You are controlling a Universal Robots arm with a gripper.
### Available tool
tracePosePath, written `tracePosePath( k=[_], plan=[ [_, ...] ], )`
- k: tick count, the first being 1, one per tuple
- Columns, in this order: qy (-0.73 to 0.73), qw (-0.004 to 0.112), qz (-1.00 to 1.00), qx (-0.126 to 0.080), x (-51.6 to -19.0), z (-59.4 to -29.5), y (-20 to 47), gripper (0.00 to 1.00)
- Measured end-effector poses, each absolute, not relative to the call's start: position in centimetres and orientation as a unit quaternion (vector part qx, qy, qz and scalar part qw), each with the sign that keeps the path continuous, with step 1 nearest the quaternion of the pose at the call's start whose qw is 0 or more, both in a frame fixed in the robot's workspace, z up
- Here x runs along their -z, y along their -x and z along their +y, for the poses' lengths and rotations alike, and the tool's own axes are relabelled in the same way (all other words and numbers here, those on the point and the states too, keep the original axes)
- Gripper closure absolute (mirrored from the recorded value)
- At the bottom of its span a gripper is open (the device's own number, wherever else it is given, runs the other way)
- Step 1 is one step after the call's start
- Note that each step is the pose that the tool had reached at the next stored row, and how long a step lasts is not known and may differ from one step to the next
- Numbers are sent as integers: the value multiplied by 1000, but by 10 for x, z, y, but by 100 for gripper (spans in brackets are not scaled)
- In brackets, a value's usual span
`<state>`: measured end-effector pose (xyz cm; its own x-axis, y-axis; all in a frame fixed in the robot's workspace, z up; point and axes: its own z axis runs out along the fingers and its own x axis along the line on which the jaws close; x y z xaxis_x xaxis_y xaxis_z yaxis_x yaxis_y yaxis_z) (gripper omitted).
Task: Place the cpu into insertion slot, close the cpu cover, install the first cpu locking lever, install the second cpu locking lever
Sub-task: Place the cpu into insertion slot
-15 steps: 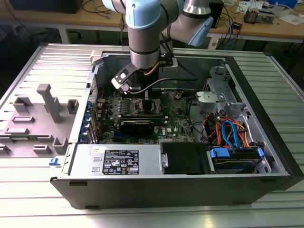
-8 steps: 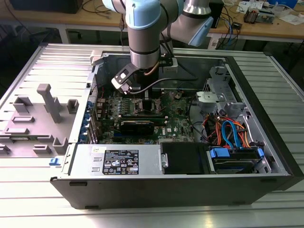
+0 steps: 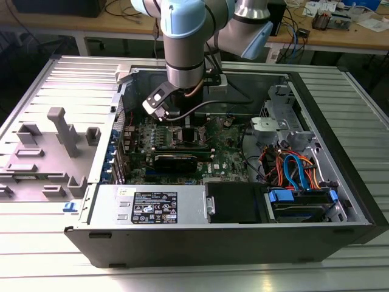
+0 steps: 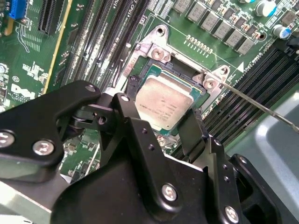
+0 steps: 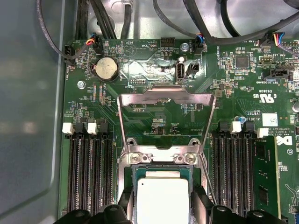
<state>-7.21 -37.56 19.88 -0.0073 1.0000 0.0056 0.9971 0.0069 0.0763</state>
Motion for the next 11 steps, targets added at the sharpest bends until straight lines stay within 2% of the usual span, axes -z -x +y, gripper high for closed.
tracePosePath(
  k=[11],
  plan=[
    [-704, 25, 709, -29, -207, -376, 72, 38]
  ],
)
